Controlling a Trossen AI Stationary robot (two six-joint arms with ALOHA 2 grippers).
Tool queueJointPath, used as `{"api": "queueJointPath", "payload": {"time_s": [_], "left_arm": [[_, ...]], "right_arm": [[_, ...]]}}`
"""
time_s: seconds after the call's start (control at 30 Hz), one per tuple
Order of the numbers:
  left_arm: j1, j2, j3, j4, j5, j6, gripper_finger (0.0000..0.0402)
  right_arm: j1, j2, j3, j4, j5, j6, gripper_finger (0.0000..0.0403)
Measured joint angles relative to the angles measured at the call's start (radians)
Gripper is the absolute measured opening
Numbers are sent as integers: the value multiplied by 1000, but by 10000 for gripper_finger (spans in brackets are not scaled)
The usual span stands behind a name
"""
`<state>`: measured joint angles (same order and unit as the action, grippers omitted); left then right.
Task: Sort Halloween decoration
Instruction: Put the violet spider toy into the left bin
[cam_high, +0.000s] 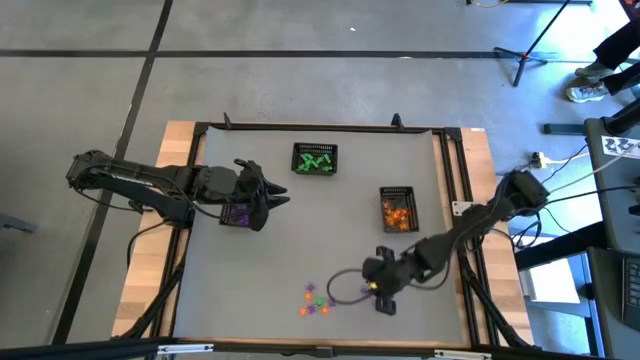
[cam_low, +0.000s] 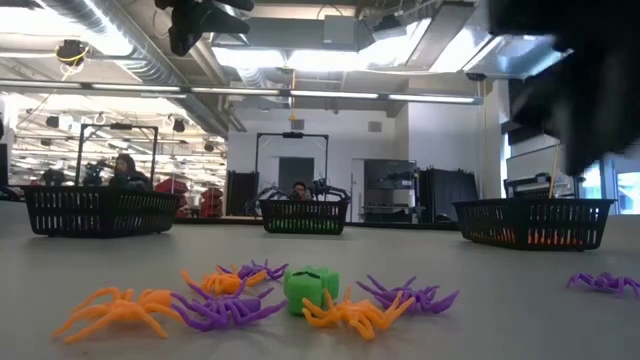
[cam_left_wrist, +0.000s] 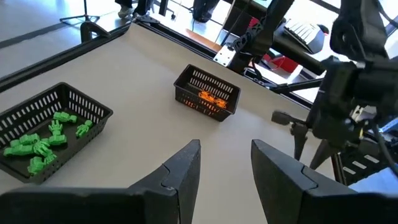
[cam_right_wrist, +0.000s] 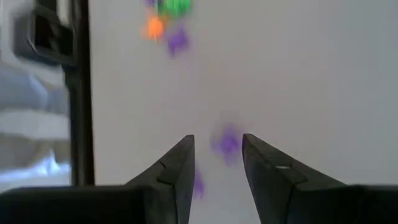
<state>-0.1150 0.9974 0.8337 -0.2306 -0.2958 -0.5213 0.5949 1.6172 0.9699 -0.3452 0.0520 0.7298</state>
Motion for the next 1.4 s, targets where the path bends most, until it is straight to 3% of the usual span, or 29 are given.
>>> {"api": "queueJointPath", "payload": {"time_s": [0.37,0.63,0.93,1.07,1.27,1.4], "left_arm": [[0,0,0,-8,2,0,134],[0,0,0,-9,1,0,134],[0,0,0,-12,1,-2,134],[0,0,0,-13,1,-8,134],[0,0,0,-17,-5,-22,134],[0,0,0,-17,-6,-22,134]], "right_arm": [[59,135,0,10,21,30,131],[58,159,0,19,110,36,131],[60,195,3,28,121,53,130],[59,196,3,25,124,59,104],[58,196,2,26,109,99,16],[58,187,1,24,103,111,13]]}}
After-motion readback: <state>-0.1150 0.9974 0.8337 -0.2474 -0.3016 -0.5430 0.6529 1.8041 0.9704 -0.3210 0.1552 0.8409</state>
